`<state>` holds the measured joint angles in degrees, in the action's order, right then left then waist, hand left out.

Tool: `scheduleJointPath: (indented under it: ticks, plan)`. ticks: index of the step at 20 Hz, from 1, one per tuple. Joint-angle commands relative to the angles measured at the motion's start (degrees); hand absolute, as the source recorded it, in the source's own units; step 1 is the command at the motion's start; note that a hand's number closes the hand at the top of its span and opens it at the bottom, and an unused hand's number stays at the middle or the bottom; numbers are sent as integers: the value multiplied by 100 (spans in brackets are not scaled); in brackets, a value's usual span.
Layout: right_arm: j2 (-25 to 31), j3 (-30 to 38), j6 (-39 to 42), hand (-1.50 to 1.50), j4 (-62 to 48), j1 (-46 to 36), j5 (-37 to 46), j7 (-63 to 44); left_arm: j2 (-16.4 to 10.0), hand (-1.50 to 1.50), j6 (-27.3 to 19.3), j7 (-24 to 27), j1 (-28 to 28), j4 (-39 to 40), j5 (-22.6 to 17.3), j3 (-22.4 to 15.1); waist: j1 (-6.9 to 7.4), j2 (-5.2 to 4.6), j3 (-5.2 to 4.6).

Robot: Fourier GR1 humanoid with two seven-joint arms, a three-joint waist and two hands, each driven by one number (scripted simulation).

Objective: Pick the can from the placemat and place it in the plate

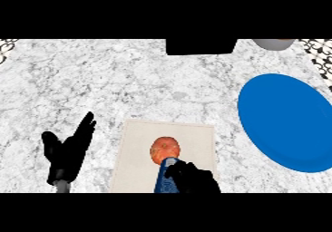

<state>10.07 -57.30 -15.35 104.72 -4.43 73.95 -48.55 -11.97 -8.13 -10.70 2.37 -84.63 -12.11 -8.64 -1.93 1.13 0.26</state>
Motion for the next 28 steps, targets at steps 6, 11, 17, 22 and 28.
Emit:
scheduleJointPath:
  ticks: [6,11,17,22,28]
  plan:
    - [806,224,-1434,150,2282,1251,59,-109,120,0,-92,-62,227,1,46,-65,-61,-54,-14]
    - [1640,809,-2483,150,2844,1987,-612,233,11,0,117,-216,96,-24,-51,1,87,-99,-13]
    - [2896,2442,-3484,150,2625,1966,-2553,1052,197,0,29,-6,82,146,130,-97,176,-127,-8]
    - [3083,3455,-4187,150,1394,1565,-3761,1774,267,0,35,37,86,198,227,-192,230,-142,2]
    - [3158,4006,-4032,150,-272,505,-5707,3276,273,0,229,-3,-219,393,102,-89,310,-163,2]
